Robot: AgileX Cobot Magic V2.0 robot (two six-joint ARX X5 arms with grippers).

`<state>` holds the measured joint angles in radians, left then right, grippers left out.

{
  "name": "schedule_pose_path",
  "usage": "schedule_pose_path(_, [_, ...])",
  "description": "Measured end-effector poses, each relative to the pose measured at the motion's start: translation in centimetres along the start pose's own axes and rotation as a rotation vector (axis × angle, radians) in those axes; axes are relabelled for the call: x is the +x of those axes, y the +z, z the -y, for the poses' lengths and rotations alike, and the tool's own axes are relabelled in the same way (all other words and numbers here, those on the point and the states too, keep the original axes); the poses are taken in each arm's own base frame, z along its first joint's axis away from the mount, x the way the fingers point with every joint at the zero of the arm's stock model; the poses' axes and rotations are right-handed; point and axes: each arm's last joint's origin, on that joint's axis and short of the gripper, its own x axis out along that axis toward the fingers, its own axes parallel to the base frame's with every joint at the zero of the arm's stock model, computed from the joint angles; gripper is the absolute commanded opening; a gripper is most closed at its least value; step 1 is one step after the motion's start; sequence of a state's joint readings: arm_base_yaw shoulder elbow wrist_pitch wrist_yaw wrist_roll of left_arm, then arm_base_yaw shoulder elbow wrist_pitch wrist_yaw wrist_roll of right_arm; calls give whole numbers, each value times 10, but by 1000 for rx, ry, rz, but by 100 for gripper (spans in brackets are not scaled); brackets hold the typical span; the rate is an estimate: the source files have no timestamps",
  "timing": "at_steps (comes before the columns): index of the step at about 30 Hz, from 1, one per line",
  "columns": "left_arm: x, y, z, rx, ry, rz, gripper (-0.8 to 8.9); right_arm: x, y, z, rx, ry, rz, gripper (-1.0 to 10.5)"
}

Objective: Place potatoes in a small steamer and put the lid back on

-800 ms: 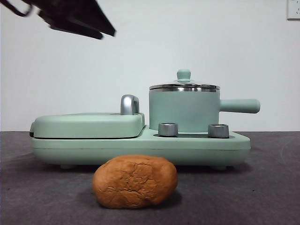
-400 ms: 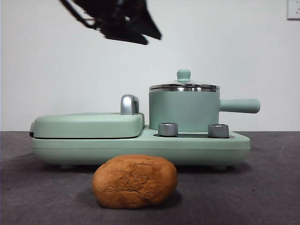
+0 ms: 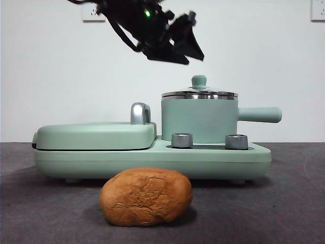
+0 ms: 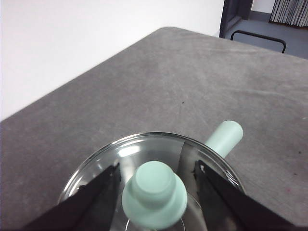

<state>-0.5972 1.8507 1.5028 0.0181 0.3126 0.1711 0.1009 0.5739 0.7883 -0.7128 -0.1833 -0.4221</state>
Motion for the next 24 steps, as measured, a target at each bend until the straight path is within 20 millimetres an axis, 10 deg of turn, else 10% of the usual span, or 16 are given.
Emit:
schedule_pose_path(13, [26,-21,-2,-9,-10,-29,240,0,0,0,0,0,0,243])
schedule_pose_path(18, [26,-20,-2,-7,-9,-26,4,0,0,0,0,0,0,243])
schedule_pose_path(24, [26,-20,-2,-6,-9,-25,6,0,0,0,0,0,0,243])
